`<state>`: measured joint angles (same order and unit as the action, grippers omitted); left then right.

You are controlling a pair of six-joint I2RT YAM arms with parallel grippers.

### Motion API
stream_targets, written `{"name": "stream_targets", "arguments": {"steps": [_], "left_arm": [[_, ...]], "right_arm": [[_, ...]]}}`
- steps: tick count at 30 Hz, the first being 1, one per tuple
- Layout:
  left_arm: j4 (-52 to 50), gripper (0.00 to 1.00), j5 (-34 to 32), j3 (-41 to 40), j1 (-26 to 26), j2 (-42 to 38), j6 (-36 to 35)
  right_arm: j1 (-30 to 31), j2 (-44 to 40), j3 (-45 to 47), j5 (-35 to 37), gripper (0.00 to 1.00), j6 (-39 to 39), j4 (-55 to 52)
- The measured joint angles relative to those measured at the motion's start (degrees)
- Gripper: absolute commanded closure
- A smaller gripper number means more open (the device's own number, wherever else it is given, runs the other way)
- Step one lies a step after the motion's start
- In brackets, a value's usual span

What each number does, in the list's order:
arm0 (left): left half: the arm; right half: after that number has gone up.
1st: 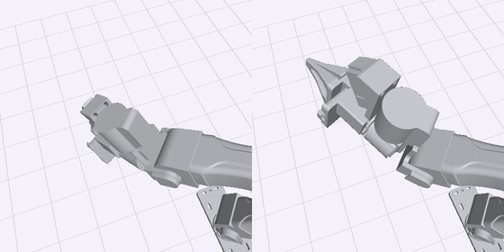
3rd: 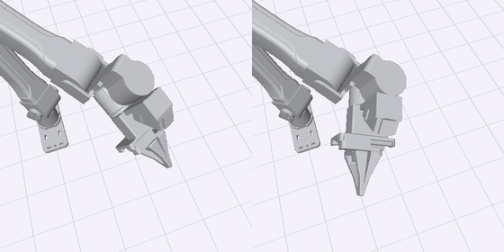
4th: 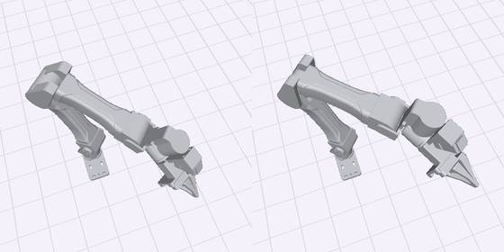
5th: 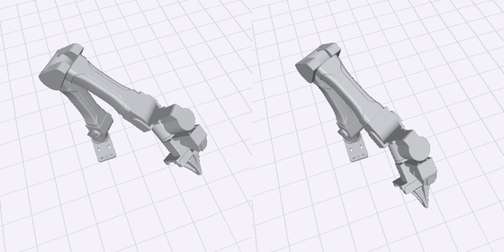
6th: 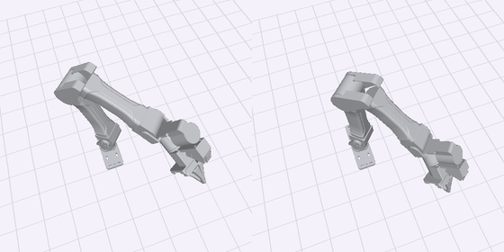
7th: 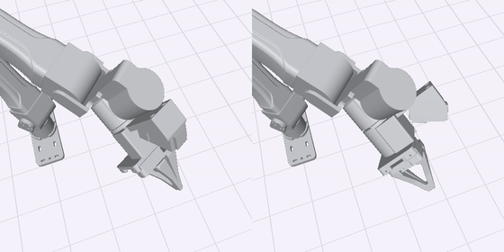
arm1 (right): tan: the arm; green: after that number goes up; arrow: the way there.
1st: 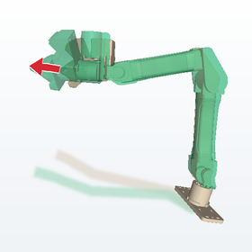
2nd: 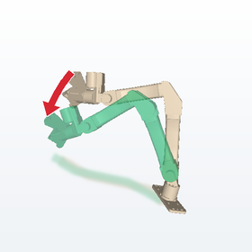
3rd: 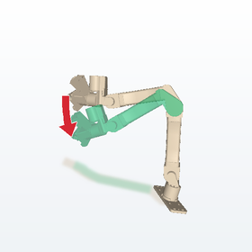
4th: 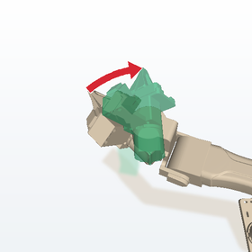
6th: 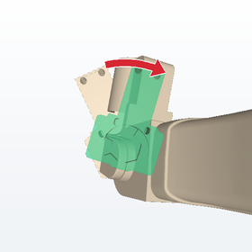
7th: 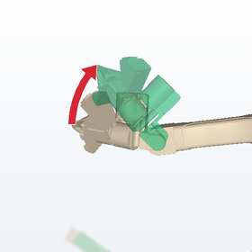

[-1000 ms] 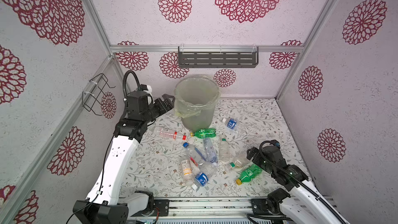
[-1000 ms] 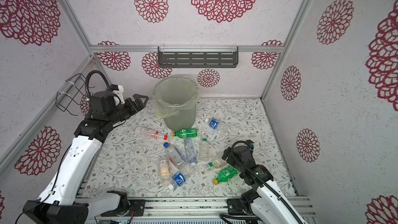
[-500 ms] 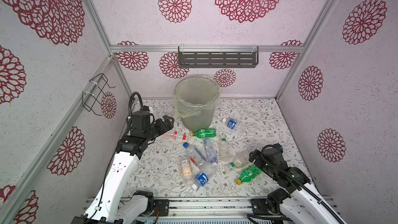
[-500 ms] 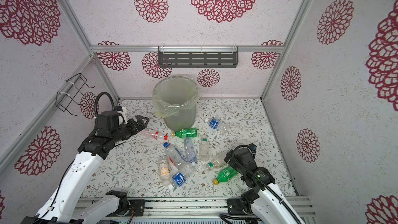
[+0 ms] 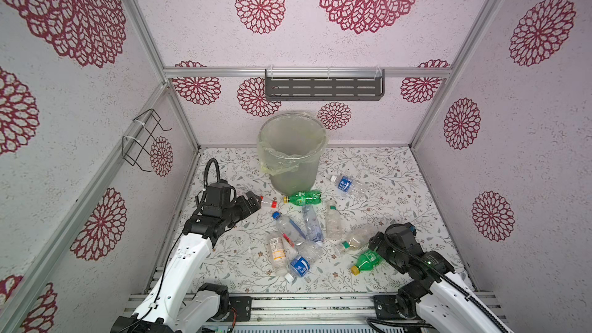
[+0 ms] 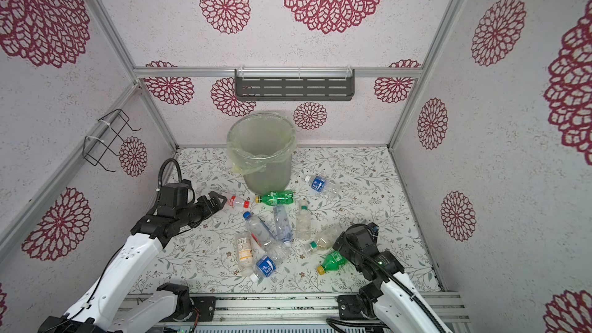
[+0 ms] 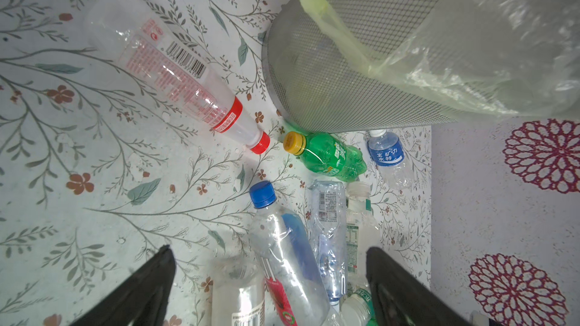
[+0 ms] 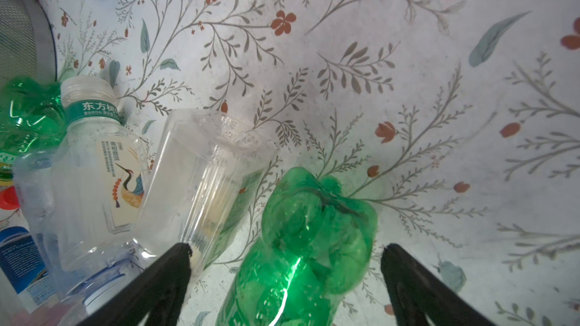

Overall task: Throw the plastic bottles in the bin
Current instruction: Pick up the plastic bottle from the bottom-right of the table.

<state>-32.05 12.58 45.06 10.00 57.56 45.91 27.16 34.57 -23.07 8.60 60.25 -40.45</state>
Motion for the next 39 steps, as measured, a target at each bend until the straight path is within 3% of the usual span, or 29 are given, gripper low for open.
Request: {"name": "stream_targets", "arguments": {"steps": [18,27,39], "left_arm": [[2.43,0.03,-0.24,-4.87,0.9,0.33,0.87],[3.19,0.03,-1.16,-5.05,0.9,0.96,0.85],[4.42,0.03,-2.05,-6.75,0.9,0.94,0.85]], "right_arm": [[0.0,-3.65,8.02,-4.96,0.26,4.7,4.11],[0.0,-4.83,8.74,-5.88,0.39,5.81,4.61],[0.0,-8.31,10.29,-5.88,0.49,6.08,5.68]]}}
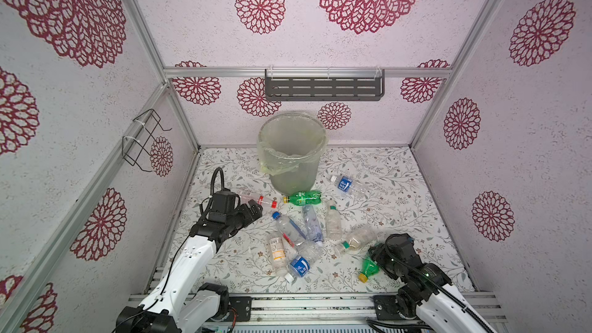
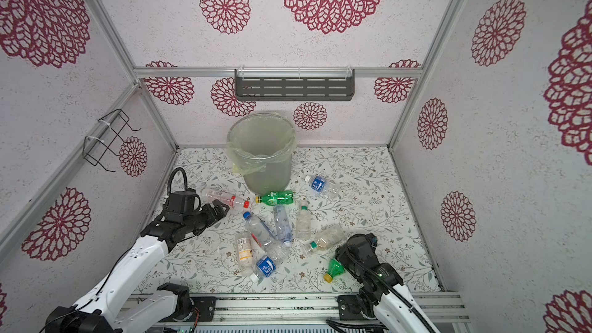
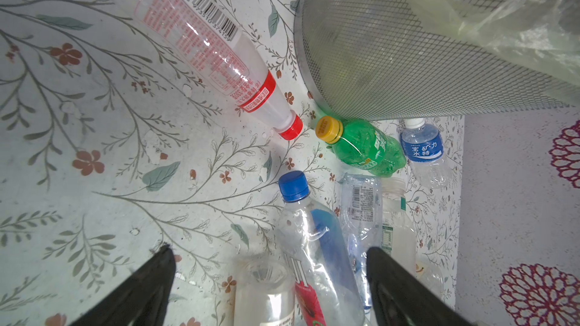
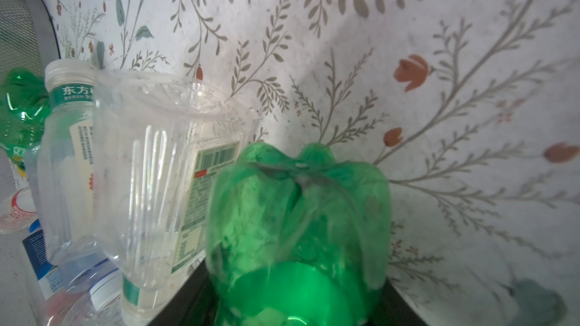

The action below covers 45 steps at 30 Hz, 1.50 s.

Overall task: Throw the plastic bottles in the bin
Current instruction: Pick up the plastic bottle from the bottom-right of the table.

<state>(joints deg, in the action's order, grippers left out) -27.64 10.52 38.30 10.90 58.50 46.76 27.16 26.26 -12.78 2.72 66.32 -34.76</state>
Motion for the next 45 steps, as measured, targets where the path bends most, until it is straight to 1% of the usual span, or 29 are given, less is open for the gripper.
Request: {"name": "stream_targets", "arguments": {"steps": [7,19,32,45], "left_arm": [[0.81,0.03,-0.63,-0.7,0.0,0.07,-0.02],[1.46,0.03,-0.85,-0.87,0.0,0.42,-0.2],[1.42,0.03,-1.29,-1.75,0.0,-1.2,-0.17],[1.25,0.03,-2.08,-2.71,0.0,-2.03,0.0]], "right_arm": [[0.0,-1.73,0.07,0.07,0.52,0.33,-0.26],[0.0,-2.67,-2.47,1.57,0.53,0.17,-2.64],[0.0,1.6,-10.58,4.83,0.53,-3.08,-4.81],[0.0,5.64,-15.98,5.01,0.53,-5.29,-4.92]]}}
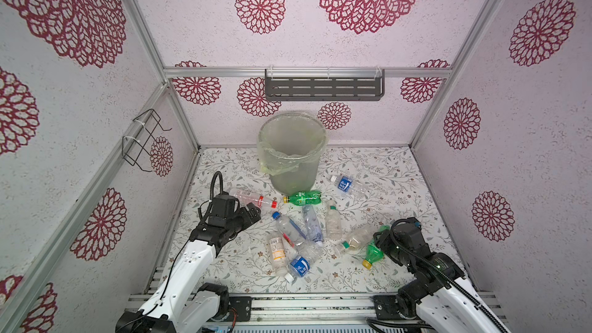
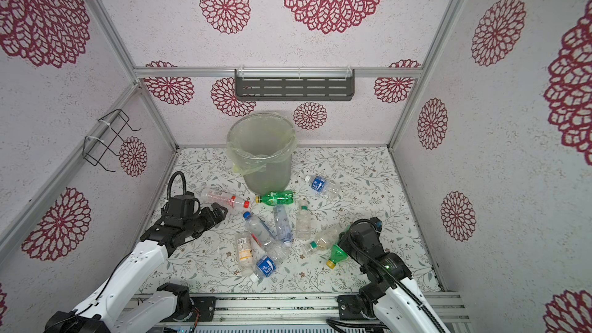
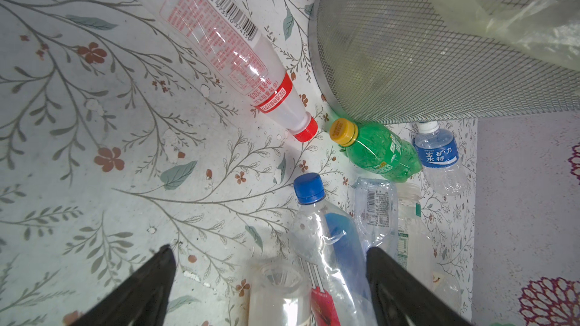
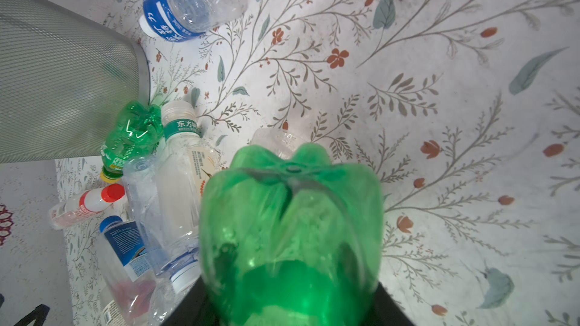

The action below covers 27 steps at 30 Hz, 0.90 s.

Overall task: Throw the plastic bottles in the bin
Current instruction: Pick up the plastic bottle from the bottom-right of the table.

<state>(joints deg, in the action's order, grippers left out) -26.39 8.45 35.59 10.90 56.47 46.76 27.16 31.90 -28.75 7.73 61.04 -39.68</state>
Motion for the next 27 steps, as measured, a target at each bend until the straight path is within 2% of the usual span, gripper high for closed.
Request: {"name": "stream_targets", "arguments": {"steps": [6,16,27], "left_arm": [[0.0,0.03,0.02,0.0,0.0,0.0,0.42],[-0.13,0.03,-0.02,0.0,0.0,-1.07,1.11],[-0.57,0.03,0.02,0.0,0.0,-1.11,1.27]], "right_arm": [[0.0,3.48,-4.04,-0.04,0.56,-1.29,1.11],[0.0,15.58,-13.92,-2.1,0.55,-7.26,5.86],[0.0,21.0,-19.8,-5.31,0.56,-10.4,14.08]]}}
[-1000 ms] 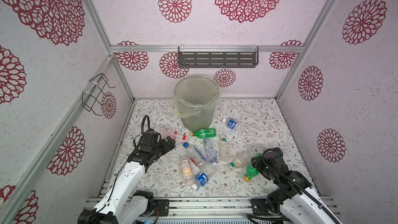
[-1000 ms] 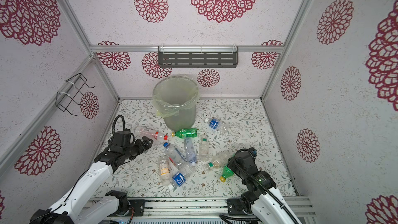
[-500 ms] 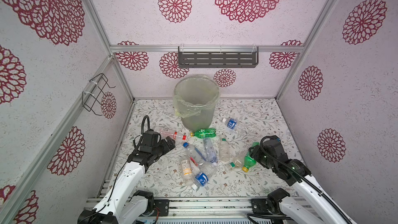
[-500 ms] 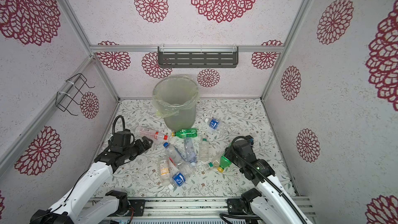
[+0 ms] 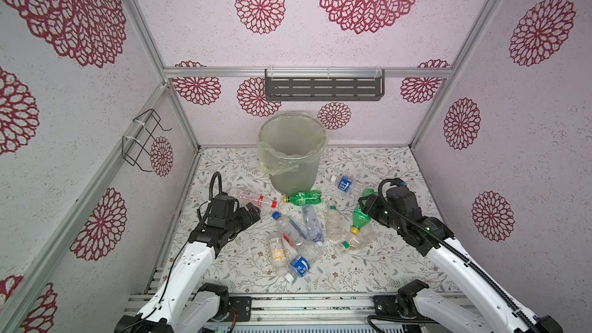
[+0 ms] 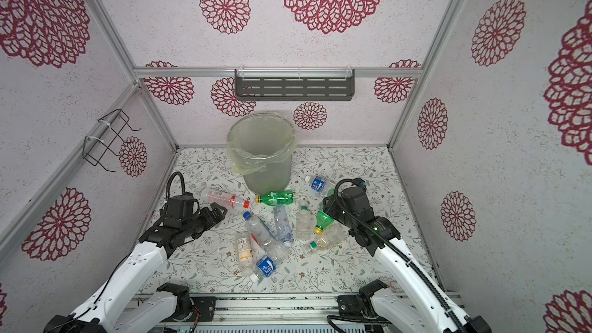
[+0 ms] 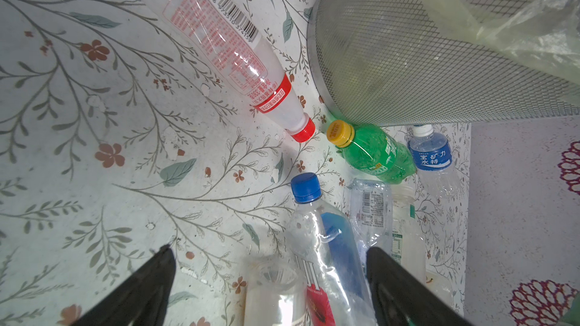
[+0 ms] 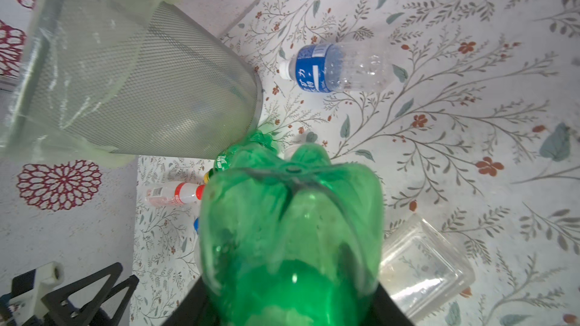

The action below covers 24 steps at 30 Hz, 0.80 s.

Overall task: Throw the plastic bottles in the bin
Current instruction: Pick up the plastic bottle from the bottom-right of the table, then throw the plastic bottle into the trash bin.

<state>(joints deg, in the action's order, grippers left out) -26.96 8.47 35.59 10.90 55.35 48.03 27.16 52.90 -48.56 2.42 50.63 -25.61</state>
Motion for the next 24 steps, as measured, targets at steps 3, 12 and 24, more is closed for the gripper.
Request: {"name": "stream_targets", "arguments": {"steps": [3,12,24], "left_arm": [[-0.04,0.03,0.02,0.0,0.0,0.0,0.0],[-0.42,0.03,0.24,0.0,0.0,-0.07,0.0],[-1.16,0.03,0.02,0.0,0.0,-0.7,0.09]], "right_arm": [[0.0,1.29,-1.11,-0.83,0.56,-0.24,1.99],[0.04,7.04,-6.84,-1.44,0.56,-2.25,5.64],[0.17,21.77,-24.59,-4.87,0.56,-8.2,11.08]]}}
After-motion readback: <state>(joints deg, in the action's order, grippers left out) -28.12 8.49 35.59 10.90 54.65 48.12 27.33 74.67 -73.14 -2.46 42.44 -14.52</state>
